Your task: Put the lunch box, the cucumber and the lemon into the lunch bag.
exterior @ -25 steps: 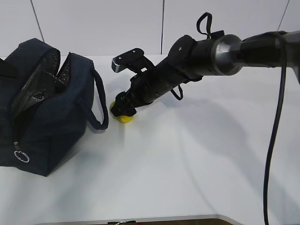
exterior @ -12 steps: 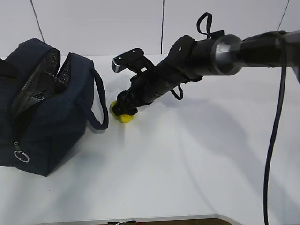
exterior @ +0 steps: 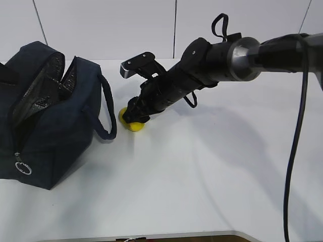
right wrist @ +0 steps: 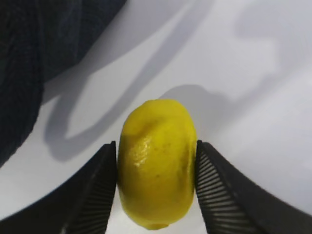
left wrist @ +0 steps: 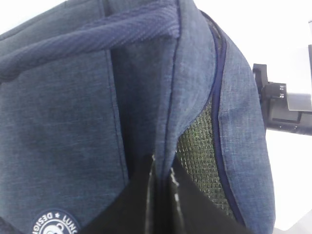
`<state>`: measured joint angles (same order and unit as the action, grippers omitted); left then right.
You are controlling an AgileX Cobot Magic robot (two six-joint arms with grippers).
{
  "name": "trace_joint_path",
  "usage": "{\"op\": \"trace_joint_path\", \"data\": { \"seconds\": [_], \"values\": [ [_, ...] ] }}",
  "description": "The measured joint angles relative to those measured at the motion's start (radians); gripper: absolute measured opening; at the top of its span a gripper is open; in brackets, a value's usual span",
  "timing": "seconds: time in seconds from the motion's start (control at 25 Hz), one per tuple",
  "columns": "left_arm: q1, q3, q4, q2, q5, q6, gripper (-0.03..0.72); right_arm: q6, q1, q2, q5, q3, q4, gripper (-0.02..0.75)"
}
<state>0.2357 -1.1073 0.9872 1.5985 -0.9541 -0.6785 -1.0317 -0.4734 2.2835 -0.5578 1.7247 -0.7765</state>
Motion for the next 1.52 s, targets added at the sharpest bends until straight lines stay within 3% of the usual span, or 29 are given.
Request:
{"op": "trace_joint_path", "data": {
  "seconds": [0.24, 0.48, 0.76, 1.04, 1.52],
  "values": [
    [0.000, 0.000, 0.000, 0.000, 0.002, -0.002, -0.017, 0.000, 0.000, -0.010, -0.009, 0.023, 0.020, 0.408],
    [0.000, 0.000, 0.000, 0.000, 0.002, -0.002, -0.017, 0.016, 0.000, -0.092, -0.033, 0.038, 0.142, 0.407],
    [0.000, 0.000, 0.000, 0.000, 0.002, -0.002, -0.017, 0.086, 0.000, -0.125, -0.091, 0.041, 0.207, 0.407],
    [0.000, 0.000, 0.000, 0.000, 0.002, -0.002, -0.017, 0.295, 0.000, -0.125, -0.163, 0.041, 0.389, 0.532],
    [0.000, 0.000, 0.000, 0.000, 0.002, -0.007, -0.017, 0.312, 0.000, -0.061, -0.208, 0.041, 0.436, 0.554]
  ]
}}
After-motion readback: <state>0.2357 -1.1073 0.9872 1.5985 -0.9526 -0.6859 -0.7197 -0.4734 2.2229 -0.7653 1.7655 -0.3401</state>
